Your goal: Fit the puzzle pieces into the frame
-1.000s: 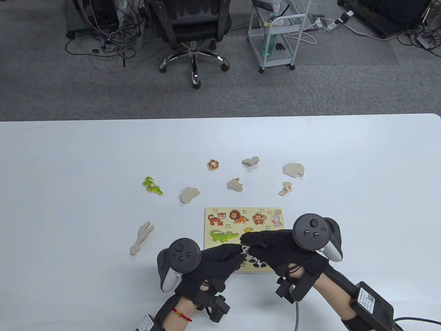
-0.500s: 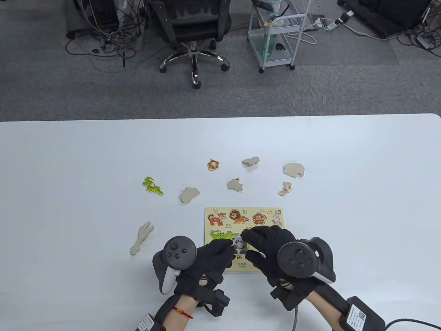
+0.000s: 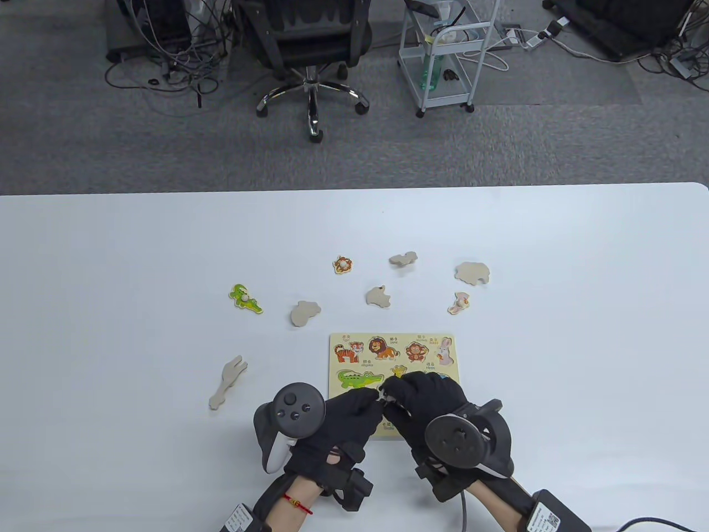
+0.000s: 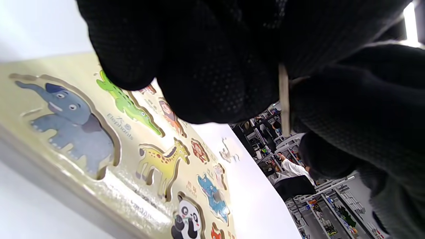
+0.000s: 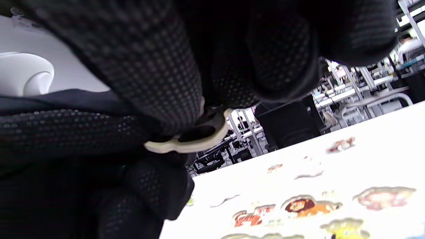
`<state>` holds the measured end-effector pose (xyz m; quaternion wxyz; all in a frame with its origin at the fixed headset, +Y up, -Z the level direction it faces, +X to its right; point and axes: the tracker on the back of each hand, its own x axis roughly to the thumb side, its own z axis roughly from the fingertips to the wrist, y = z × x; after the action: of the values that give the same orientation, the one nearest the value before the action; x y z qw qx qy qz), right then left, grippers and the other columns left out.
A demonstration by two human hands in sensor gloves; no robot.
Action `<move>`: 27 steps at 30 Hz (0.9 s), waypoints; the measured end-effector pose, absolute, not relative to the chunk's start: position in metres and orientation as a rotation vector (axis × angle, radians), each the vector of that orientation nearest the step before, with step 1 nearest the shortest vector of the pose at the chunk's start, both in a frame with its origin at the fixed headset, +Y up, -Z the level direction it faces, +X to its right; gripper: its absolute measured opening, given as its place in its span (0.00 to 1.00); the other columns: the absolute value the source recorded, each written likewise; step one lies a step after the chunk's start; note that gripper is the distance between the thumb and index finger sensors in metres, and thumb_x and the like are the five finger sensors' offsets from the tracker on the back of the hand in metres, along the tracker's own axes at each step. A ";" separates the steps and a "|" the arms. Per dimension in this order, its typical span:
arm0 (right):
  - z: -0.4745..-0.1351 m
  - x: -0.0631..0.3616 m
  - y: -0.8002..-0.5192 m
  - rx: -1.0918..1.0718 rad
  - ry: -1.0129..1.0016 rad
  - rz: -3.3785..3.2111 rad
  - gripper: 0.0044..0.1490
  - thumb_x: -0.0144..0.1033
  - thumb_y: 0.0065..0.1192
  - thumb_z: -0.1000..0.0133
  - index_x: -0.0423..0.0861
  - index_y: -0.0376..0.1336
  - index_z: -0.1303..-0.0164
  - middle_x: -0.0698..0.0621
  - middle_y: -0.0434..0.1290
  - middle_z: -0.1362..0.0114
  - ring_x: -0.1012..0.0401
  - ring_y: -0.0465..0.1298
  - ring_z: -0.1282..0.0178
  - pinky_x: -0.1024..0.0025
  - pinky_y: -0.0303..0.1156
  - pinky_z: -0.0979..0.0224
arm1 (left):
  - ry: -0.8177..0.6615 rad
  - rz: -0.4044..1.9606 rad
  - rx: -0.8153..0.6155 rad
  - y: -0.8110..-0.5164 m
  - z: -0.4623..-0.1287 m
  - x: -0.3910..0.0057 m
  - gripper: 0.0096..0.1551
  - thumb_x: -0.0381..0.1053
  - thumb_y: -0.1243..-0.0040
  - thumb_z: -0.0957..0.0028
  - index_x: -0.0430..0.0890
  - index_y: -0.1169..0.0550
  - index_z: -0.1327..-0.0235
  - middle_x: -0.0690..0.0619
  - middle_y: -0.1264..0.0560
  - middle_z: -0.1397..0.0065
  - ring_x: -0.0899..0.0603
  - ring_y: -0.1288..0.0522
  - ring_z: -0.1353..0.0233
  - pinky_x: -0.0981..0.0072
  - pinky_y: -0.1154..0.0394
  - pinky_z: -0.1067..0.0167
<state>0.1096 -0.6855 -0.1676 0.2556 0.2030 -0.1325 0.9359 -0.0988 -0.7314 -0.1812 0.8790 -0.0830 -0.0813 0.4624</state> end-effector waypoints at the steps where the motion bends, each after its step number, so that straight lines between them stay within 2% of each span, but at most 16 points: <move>1: -0.167 0.112 -0.687 0.546 -0.378 2.509 0.31 0.41 0.88 0.59 0.41 0.77 0.49 0.41 0.83 0.47 0.51 0.83 0.61 0.50 0.81 0.51 | -0.180 0.968 -0.174 -0.731 -0.181 -0.099 0.24 0.59 0.33 0.52 0.47 0.13 0.50 0.51 0.10 0.51 0.48 0.09 0.58 0.55 0.17 0.47; 12: -0.170 0.120 -0.691 0.573 -0.397 2.456 0.31 0.42 0.89 0.59 0.39 0.77 0.50 0.39 0.83 0.48 0.50 0.82 0.61 0.48 0.80 0.50 | -0.182 0.963 -0.237 -0.733 -0.182 -0.095 0.24 0.61 0.36 0.50 0.50 0.14 0.47 0.54 0.11 0.47 0.49 0.10 0.54 0.56 0.18 0.45; 18: -0.175 0.123 -0.697 0.581 -0.390 2.573 0.31 0.42 0.89 0.59 0.40 0.78 0.50 0.40 0.83 0.48 0.51 0.83 0.60 0.49 0.80 0.49 | -0.232 0.743 -0.124 -0.723 -0.181 -0.098 0.30 0.66 0.39 0.50 0.54 0.20 0.38 0.55 0.16 0.36 0.47 0.13 0.41 0.55 0.22 0.37; 23: -0.185 0.127 -0.710 0.558 -0.154 2.713 0.31 0.42 0.89 0.59 0.41 0.78 0.49 0.41 0.83 0.46 0.50 0.82 0.58 0.47 0.79 0.47 | -0.265 0.573 -0.046 -0.718 -0.179 -0.100 0.37 0.68 0.41 0.50 0.54 0.27 0.28 0.53 0.26 0.22 0.42 0.22 0.25 0.51 0.29 0.28; 27: -0.189 0.125 -0.723 0.550 -0.031 2.813 0.31 0.41 0.89 0.59 0.42 0.78 0.49 0.41 0.83 0.46 0.50 0.82 0.57 0.48 0.79 0.46 | -0.279 0.524 -0.062 -0.719 -0.181 -0.101 0.41 0.70 0.43 0.50 0.55 0.31 0.24 0.52 0.32 0.17 0.39 0.29 0.19 0.48 0.34 0.25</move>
<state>0.1253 -0.7226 -0.1887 0.1370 0.1899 -0.0107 0.9721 -0.1011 -0.7195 -0.1805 0.9558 -0.0304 -0.1374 0.2583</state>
